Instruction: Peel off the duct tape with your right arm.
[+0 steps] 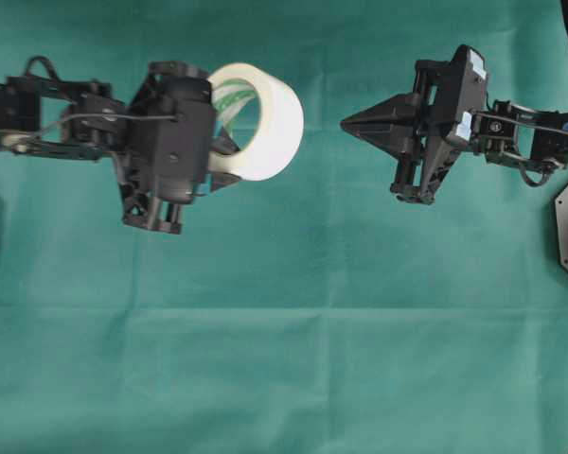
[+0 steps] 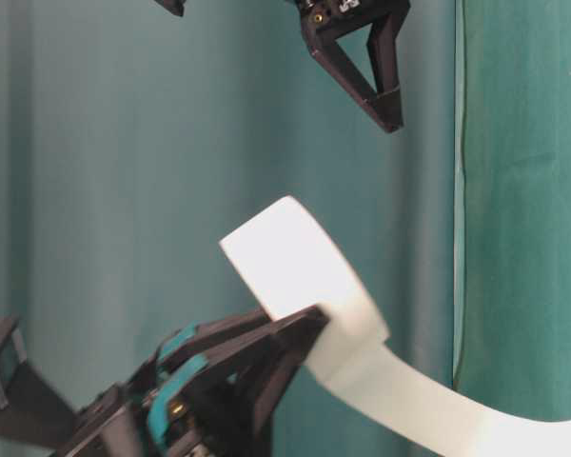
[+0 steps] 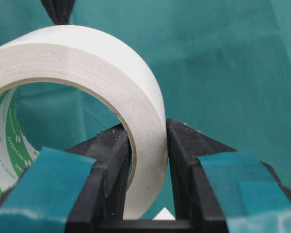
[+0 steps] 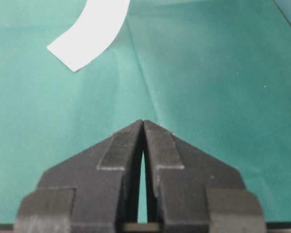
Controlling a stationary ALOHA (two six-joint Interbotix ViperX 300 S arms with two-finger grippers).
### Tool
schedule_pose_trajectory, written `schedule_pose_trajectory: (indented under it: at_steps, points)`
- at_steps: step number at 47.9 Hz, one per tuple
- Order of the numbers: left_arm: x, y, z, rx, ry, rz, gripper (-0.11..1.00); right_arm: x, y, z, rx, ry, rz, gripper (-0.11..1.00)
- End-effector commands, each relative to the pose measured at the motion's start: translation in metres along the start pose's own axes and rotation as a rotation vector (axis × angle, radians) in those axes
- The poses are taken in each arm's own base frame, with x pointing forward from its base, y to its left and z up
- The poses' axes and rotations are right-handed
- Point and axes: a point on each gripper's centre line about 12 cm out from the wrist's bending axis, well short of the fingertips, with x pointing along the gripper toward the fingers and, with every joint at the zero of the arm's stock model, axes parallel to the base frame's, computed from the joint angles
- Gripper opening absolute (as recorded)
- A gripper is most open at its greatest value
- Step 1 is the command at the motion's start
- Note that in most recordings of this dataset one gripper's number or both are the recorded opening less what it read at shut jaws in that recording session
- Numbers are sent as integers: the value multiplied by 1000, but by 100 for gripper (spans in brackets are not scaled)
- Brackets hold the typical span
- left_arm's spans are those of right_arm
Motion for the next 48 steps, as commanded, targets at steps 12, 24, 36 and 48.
schedule_pose_trajectory:
  at_steps: [12,24,36,48]
  points:
    - [20,4,10,6,18,-5,20,-2,1,9,-2,-33,6,-10]
    - [42,-1,2,8,65,-27,20,-2,1,8,-2,-32,6,-10]
    - [58,-5,2,15,86,-43,20,-2,1,8,0,-32,6,-10]
    - [75,-14,-1,27,125,-70,20,-2,2,8,0,-32,8,-10]
